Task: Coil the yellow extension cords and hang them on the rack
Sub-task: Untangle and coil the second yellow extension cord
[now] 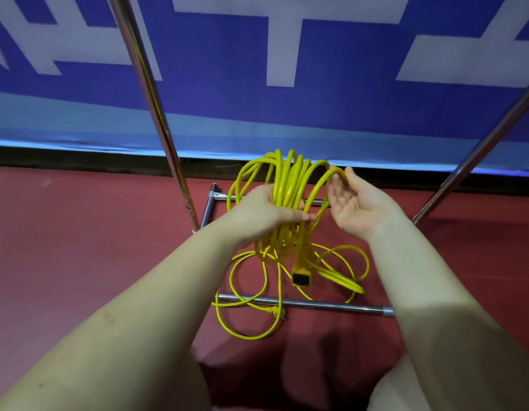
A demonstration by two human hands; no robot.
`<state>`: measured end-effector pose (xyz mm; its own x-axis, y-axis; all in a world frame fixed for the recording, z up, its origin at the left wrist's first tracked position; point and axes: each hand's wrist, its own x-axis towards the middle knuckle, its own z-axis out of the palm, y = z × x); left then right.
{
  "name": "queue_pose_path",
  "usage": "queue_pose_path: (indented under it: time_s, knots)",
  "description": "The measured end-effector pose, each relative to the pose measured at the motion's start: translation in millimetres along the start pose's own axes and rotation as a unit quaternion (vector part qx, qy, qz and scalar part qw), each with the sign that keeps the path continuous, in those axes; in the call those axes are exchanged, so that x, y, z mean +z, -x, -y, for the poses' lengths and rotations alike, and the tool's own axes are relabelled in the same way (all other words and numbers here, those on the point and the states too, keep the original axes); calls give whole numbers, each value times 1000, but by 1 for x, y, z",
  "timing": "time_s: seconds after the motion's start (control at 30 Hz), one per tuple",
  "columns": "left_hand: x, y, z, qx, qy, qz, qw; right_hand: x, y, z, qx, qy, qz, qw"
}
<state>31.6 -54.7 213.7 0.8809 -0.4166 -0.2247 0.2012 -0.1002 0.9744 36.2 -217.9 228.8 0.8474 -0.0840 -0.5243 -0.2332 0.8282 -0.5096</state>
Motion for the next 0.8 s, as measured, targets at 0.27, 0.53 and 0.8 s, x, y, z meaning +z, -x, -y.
queue_pose_path:
  time_s: [0.27,0.53,0.8]
  knots:
    - [9,-15,-9,-22,256,-101,961,-9,15,-11,-182,559,75,805]
    - [4,-27,-7,-57,351,-134,925,-25,9,-31,-339,701,84,621]
    - [-11,-31,-12,-58,394,-169,901,-43,-3,-31,-180,818,138,529]
